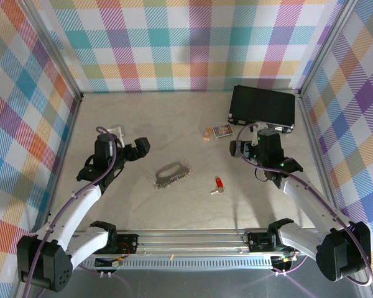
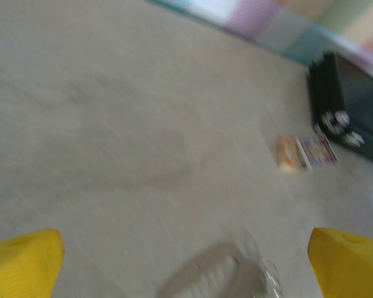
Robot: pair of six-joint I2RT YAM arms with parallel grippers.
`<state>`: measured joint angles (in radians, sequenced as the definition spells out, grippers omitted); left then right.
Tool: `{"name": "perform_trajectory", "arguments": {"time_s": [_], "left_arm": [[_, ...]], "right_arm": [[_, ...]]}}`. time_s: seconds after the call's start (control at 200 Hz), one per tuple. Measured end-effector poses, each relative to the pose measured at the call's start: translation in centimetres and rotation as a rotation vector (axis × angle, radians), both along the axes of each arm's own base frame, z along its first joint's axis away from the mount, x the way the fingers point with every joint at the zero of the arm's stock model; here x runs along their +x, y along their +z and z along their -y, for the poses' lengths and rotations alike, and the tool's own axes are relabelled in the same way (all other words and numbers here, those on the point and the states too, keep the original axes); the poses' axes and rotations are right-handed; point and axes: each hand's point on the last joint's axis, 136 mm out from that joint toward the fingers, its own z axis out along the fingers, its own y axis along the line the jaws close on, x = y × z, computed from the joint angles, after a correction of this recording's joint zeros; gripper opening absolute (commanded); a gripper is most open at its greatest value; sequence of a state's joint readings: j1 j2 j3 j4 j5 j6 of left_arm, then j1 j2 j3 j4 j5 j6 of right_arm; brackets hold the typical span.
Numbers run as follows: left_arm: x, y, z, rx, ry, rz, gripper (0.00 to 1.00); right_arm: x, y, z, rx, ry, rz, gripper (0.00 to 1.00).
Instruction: Put the keys on the keyring
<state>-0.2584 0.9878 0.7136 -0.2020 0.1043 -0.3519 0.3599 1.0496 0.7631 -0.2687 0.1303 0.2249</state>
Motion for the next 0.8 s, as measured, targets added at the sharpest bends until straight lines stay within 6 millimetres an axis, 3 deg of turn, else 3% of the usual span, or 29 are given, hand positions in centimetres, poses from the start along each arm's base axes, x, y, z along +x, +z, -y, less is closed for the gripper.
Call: {"name": "perform_trajectory", "arguments": {"time_s": [0.19, 0.33, 0.485, 0.8], "left_arm": [[-3.9, -1.5, 5.6, -0.009, -0.243, -0.142, 1.0], [-6.0, -2.3, 7.5, -0.012, -0.346, -0.19, 1.0], [-6.8, -2.9, 8.1, -0.035, -0.385, -0.213, 0.98], [-7.9, -3.8, 8.4, -0.083, -0.396, -0.229, 0.85]], "right_arm": [[-2.8, -1.2, -3.1, 0.035, 0.148, -0.106, 0.99], [-4.3, -1.7, -4.5, 0.081, 0.226, -0.168, 0.99], [-6.0, -1.9, -6.3, 0.134, 0.303, -0.223, 0.99], [-9.2, -2.7, -10.7, 0.187, 0.438, -0.313, 0.99]]}}
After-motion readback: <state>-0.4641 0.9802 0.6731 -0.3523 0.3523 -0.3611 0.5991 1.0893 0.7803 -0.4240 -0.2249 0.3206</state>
